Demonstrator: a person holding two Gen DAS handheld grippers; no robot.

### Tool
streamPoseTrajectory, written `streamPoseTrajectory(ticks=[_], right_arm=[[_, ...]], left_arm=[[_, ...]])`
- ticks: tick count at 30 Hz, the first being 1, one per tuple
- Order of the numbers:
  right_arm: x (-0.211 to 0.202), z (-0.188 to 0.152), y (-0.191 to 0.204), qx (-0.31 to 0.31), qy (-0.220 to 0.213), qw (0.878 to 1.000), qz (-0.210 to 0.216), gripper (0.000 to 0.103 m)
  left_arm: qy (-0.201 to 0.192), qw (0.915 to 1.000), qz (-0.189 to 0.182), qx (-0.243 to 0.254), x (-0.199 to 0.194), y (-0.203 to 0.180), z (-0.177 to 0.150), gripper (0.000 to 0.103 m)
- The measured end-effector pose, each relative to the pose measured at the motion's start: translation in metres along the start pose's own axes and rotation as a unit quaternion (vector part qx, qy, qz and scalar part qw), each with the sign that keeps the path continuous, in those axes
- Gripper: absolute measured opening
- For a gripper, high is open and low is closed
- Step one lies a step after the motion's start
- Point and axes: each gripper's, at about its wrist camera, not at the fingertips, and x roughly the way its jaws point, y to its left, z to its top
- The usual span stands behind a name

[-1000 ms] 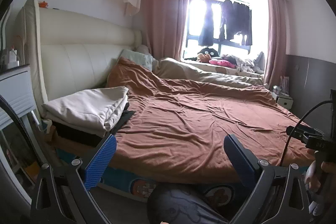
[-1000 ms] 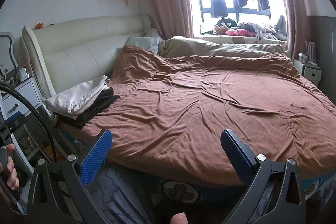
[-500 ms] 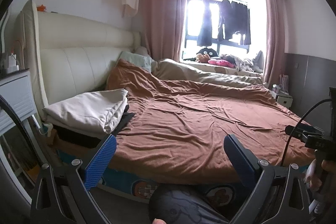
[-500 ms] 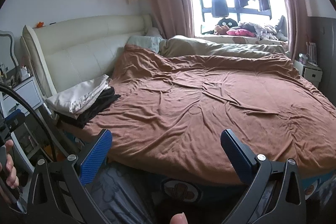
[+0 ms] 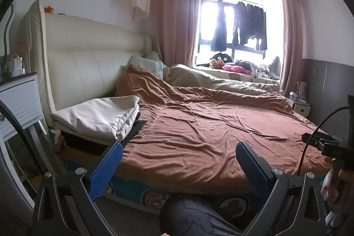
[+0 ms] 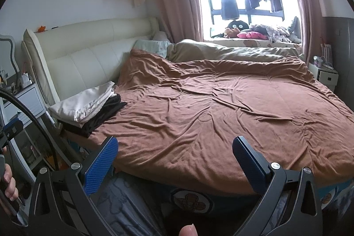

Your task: Fold large clothes

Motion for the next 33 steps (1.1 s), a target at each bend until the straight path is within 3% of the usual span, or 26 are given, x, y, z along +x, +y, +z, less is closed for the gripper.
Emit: streamPoseTrajectory(ticks=[33], right_arm=[[-0.001,-0.003,-0.008,0.006,-0.001,1.000,-0.008,0.103]], left_arm=[[-0.016,0.9998,0.004,0.009,-0.010,-0.002,0.001,0.102]])
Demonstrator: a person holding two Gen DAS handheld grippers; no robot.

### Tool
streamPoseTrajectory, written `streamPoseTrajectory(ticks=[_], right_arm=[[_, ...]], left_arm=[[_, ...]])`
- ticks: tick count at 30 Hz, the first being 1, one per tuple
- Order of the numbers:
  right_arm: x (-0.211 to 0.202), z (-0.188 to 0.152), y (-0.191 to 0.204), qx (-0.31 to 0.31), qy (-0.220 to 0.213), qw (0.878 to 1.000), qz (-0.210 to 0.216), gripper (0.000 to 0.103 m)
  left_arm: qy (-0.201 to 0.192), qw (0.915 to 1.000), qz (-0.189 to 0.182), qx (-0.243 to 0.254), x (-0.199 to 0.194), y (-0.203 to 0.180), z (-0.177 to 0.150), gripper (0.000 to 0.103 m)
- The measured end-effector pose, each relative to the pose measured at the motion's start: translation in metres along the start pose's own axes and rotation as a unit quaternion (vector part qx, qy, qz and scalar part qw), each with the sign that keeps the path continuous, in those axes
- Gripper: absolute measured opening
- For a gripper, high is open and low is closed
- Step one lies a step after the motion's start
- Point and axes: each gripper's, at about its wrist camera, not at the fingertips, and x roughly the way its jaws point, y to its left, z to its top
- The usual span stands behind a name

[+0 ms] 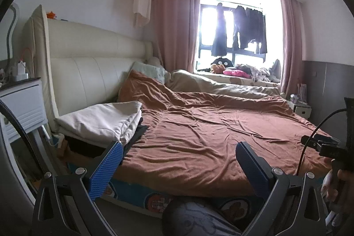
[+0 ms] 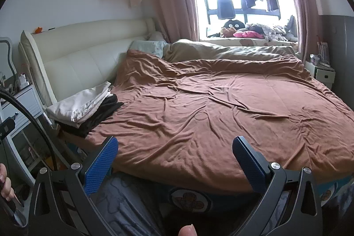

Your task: Fold large clothes

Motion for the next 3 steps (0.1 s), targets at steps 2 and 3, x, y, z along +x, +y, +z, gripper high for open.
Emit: streamPoseTrajectory(ticks=[2,3], right_arm=[[-0.0007,-0.0003,-0.0019,0.002,0.000,1.000,0.000,0.103],[-0.0012,0.0000,-0.0030,0.003,0.000,1.000,0.000,0.103]], left_arm=[[0.000,1.0000,0.002,0.000,0.0003,0.0004,-0.0001,0.102],[0.000,1.0000,0.004,-0.001,0.0006,0.0007,0.0000,0.102]])
